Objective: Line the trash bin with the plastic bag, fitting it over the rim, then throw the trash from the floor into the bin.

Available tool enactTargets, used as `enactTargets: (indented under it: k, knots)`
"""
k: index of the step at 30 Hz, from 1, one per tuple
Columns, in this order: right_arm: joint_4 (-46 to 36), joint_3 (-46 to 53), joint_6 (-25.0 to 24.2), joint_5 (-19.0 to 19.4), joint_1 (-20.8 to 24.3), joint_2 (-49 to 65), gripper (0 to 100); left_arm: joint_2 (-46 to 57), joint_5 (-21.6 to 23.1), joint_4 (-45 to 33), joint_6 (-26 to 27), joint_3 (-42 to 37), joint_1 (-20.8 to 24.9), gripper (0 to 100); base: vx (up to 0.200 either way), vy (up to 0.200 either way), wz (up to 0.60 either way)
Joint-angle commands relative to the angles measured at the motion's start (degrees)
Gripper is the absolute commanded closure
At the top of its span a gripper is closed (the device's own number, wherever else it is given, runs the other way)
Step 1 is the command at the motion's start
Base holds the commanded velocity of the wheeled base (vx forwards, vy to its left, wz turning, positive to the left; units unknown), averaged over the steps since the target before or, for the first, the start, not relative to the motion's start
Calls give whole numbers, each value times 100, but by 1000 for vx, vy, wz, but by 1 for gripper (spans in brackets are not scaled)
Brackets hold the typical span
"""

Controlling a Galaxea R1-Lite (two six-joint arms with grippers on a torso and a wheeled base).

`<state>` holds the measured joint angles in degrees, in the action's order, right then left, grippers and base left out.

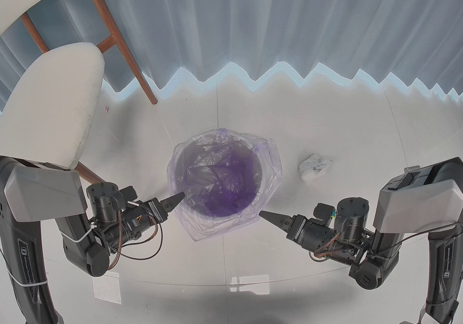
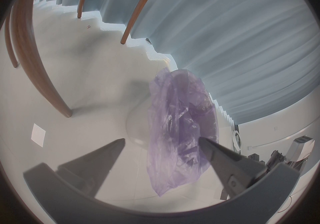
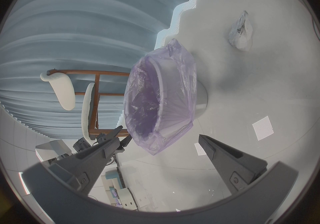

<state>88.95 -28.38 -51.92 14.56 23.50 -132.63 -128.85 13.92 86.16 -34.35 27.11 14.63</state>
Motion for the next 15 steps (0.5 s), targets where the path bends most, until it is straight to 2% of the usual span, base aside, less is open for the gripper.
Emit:
enactTargets:
  k: [1,7,8,15]
  knots:
    - [105,8,-2,3,14,-17,0,-70,-100,-3,-1,119,5,0,0,0,0]
    - [105,-1,-2,-5,14,-17,0,-105,-144,-3,-10,110,58,0,0,0,0]
    - [105,-1,-2,-5,14,-17,0,-105,-144,-3,-10,110,58,100,0,0,0]
    - [105,-1,-2,-5,14,-17,0,-219,-144,6,-142,198,84,100,0,0,0]
